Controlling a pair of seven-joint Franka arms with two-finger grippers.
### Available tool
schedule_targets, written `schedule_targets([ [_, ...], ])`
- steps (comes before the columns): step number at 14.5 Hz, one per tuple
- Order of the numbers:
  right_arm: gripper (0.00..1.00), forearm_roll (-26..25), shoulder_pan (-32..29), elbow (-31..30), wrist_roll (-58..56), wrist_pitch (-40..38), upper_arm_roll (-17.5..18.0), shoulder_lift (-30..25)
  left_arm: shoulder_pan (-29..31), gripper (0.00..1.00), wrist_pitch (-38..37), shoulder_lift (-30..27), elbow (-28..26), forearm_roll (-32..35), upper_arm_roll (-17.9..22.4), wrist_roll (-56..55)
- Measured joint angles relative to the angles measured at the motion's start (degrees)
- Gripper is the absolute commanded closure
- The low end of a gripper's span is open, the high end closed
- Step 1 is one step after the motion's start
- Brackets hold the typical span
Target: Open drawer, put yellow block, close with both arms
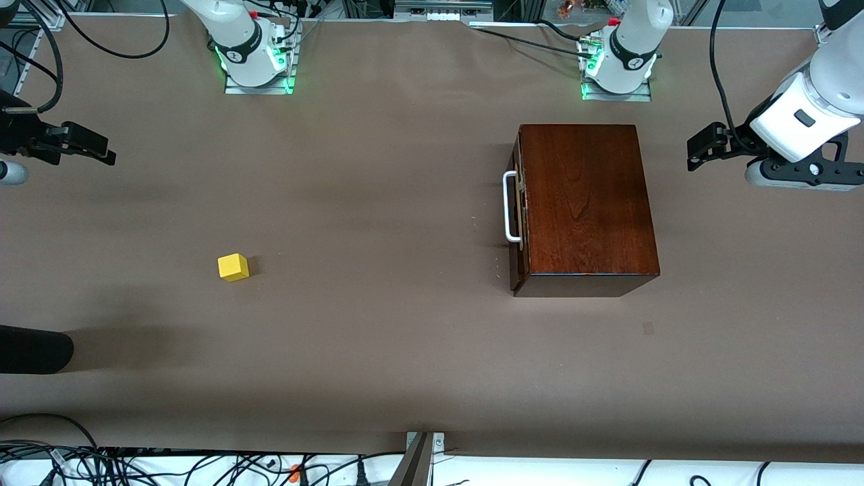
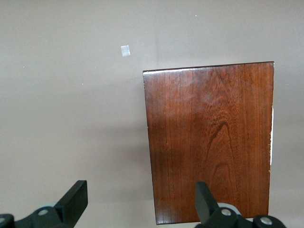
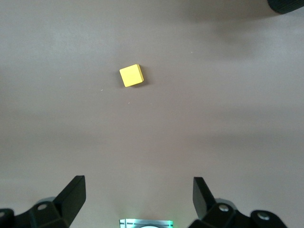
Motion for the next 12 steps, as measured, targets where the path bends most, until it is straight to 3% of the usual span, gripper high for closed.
schedule_targets([
  [12, 0.00, 0.0, 0.0, 0.0, 0.0, -0.2, -0.1, 0.0, 0.1, 0.00, 0.0, -0.6, 0.0, 0.0, 0.0, -0.5],
])
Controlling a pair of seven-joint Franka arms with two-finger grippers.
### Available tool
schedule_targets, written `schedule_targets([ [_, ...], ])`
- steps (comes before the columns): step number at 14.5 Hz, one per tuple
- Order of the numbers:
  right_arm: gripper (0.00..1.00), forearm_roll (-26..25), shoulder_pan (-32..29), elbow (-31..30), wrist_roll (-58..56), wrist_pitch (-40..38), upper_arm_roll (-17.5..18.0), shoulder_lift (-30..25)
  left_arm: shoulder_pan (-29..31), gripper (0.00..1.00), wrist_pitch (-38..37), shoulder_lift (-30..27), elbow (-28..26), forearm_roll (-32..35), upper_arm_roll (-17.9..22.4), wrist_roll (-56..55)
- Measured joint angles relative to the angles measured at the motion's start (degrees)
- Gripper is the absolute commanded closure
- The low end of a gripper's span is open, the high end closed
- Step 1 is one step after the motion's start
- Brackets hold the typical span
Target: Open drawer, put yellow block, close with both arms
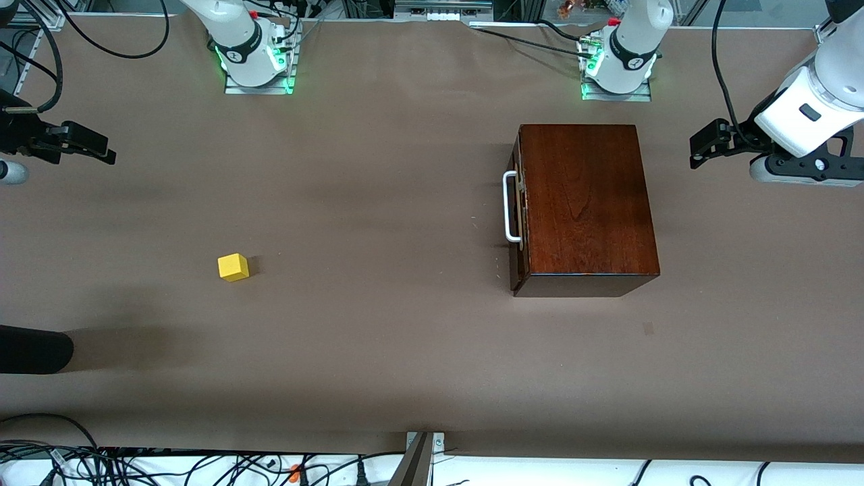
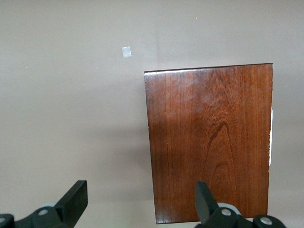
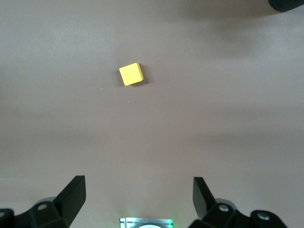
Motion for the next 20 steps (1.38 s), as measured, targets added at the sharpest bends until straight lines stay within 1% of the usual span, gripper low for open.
schedule_targets([
  [5, 0.00, 0.0, 0.0, 0.0, 0.0, 0.0, 0.0, 0.0, 0.0, 0.00, -0.2, -0.6, 0.0, 0.0, -0.3, -1.5],
  [7, 0.00, 0.0, 0.0, 0.0, 0.0, 0.0, 0.0, 0.0, -0.2, 0.00, -0.3, -0.7, 0.0, 0.0, -1.2, -1.6],
  [8, 0.00, 0.0, 0.0, 0.0, 0.0, 0.0, 0.0, 0.0, -0.2, 0.00, -0.3, -0.6, 0.0, -0.1, -2.8, -2.5],
  [10, 0.00, 0.0, -0.1, 0.0, 0.0, 0.0, 0.0, 0.0, -0.4, 0.00, -0.3, -0.1, -0.2, -0.1, -7.9, -7.6],
  [11, 0.00, 0.0, -0.1, 0.0, 0.0, 0.0, 0.0, 0.0, -0.5, 0.00, 0.1, 0.5, -0.3, -0.1, -10.9, -11.0],
  [14, 0.00, 0.0, -0.1, 0.0, 0.0, 0.0, 0.0, 0.0, -1.1, 0.00, 3.9, 4.3, -0.5, 0.3, -22.0, -25.2],
  [15, 0.00, 0.0, -0.1, 0.0, 0.0, 0.0, 0.0, 0.0, -2.0, 0.00, 5.0, 6.0, -0.6, 1.8, -25.1, -29.7],
  [16, 0.00, 0.0, -0.1, 0.0, 0.0, 0.0, 0.0, 0.0, -4.0, 0.00, 6.1, 7.7, -0.6, 4.3, -27.2, -34.5],
  [18, 0.00, 0.0, -0.2, 0.0, 0.0, 0.0, 0.0, 0.0, -10.9, 0.00, 7.5, 11.6, -0.8, 9.1, -28.5, -42.5],
  [20, 0.00, 0.0, -0.2, 0.0, 0.0, 0.0, 0.0, 0.0, -16.8, 0.00, 7.7, 15.7, -0.8, 12.9, -28.6, -46.0],
])
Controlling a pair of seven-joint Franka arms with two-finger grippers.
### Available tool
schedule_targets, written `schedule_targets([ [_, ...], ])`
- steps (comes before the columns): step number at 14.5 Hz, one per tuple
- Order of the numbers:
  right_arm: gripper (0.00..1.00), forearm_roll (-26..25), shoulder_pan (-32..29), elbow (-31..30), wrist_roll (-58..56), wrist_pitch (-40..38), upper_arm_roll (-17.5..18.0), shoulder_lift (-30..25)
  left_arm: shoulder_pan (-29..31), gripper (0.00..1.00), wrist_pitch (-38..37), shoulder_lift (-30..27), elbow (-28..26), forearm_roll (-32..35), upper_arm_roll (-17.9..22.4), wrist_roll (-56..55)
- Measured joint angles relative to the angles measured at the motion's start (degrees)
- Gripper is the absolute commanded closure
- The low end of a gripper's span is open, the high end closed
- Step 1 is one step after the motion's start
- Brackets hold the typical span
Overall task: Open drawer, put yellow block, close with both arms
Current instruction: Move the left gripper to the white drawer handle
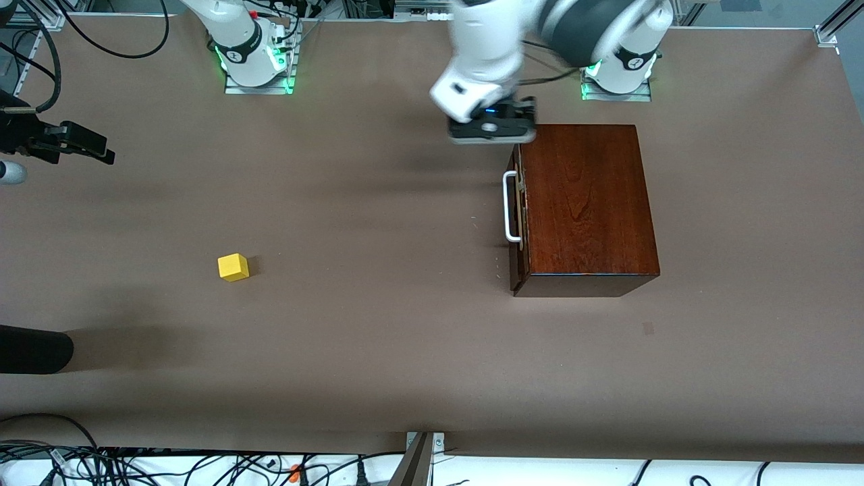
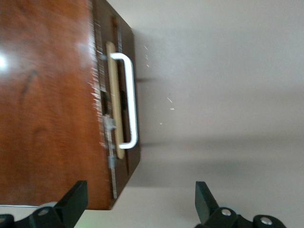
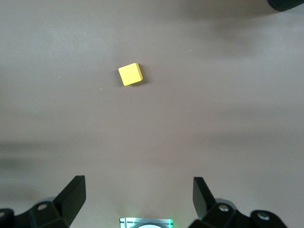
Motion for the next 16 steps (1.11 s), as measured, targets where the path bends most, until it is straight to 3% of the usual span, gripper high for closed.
schedule_targets([
  [5, 0.00, 0.0, 0.0, 0.0, 0.0, 0.0, 0.0, 0.0, -2.3, 0.00, 1.5, 7.5, 0.0, 4.6, 0.6, 2.5],
  [12, 0.00, 0.0, 0.0, 0.0, 0.0, 0.0, 0.0, 0.0, 1.0, 0.00, 6.3, 12.5, -0.6, 8.8, 1.5, 5.2],
  [16, 0.00, 0.0, 0.0, 0.0, 0.0, 0.0, 0.0, 0.0, 1.6, 0.00, 10.0, 13.4, -3.8, 11.7, 1.5, 3.0],
])
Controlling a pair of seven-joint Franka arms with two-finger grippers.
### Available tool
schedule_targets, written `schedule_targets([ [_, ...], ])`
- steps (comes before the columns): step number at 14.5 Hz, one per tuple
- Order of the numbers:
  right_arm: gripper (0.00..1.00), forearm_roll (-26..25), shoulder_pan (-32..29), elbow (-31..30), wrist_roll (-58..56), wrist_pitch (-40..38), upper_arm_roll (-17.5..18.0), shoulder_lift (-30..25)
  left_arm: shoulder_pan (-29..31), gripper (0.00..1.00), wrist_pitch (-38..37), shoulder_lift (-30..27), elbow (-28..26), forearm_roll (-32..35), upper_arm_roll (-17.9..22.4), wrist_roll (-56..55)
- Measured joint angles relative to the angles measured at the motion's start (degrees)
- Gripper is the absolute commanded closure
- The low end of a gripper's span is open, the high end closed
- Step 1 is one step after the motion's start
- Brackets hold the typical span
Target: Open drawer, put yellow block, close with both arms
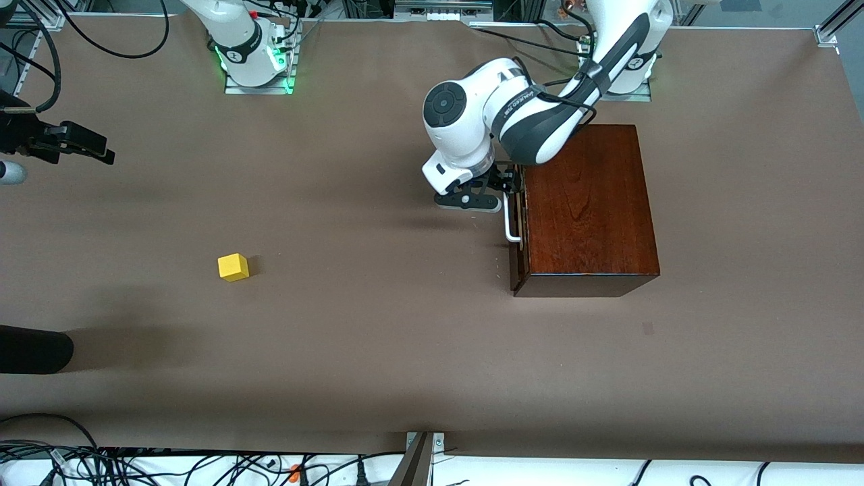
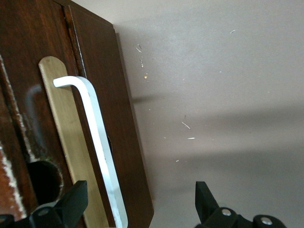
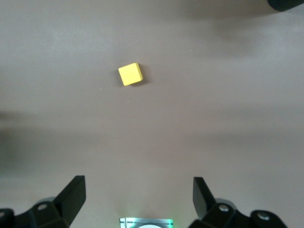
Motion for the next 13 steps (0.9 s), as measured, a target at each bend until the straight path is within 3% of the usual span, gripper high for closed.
schedule_targets([
  [13, 0.00, 0.0, 0.0, 0.0, 0.0, 0.0, 0.0, 0.0, 0.1, 0.00, 3.7, 2.8, -2.5, 3.9, 0.1, -6.5],
])
